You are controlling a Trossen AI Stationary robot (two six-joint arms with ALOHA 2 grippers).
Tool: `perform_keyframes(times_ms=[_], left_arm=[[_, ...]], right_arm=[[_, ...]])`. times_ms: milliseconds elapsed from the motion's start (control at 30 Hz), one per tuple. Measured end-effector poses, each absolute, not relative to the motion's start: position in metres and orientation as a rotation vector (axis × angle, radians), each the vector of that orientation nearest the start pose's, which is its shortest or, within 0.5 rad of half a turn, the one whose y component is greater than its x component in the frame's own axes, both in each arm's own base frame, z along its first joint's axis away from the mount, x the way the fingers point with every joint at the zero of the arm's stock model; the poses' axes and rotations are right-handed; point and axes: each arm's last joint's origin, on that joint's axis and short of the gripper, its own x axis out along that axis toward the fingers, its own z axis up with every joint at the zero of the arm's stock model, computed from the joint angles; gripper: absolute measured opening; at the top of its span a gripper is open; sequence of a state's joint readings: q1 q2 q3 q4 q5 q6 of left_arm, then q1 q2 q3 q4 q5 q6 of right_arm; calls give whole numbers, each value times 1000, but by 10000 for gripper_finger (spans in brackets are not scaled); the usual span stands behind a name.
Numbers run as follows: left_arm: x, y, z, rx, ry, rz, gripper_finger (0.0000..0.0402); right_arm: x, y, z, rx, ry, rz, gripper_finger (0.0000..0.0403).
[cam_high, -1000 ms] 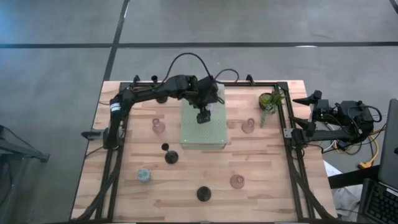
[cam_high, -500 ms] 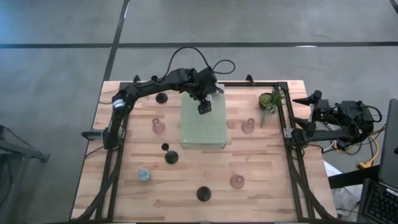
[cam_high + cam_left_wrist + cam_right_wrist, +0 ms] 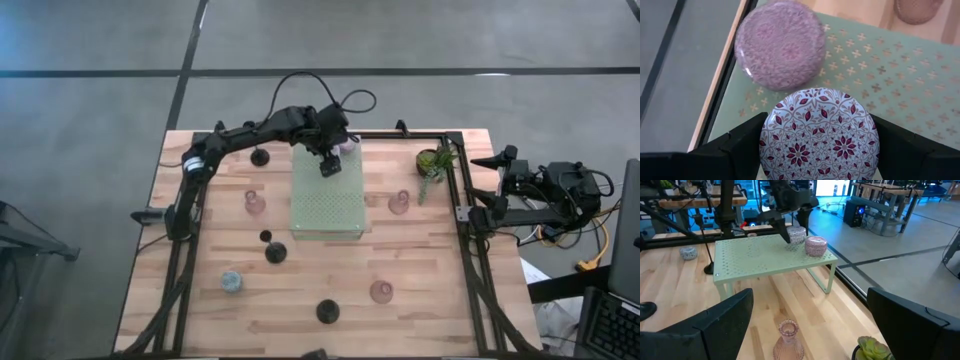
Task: Pick & Place candle stick holders
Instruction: Put the right candle on the shelf
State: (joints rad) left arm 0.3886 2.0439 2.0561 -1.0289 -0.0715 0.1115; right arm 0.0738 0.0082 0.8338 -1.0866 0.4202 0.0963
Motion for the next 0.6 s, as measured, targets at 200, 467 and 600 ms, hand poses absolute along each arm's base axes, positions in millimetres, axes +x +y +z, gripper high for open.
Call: perform_keyframes(times_ms=[200,467,600], left_arm=[[400,175,306,-94,1052,384,305],[400,176,299,-97,1061,383,305],[401,177,299,-104,1045,390,305]], right_arm=[[-30,-14,302,31,237,-356,384],[-30,-14,302,31,237,-356,384],[-30,-14,302,31,237,-356,384]])
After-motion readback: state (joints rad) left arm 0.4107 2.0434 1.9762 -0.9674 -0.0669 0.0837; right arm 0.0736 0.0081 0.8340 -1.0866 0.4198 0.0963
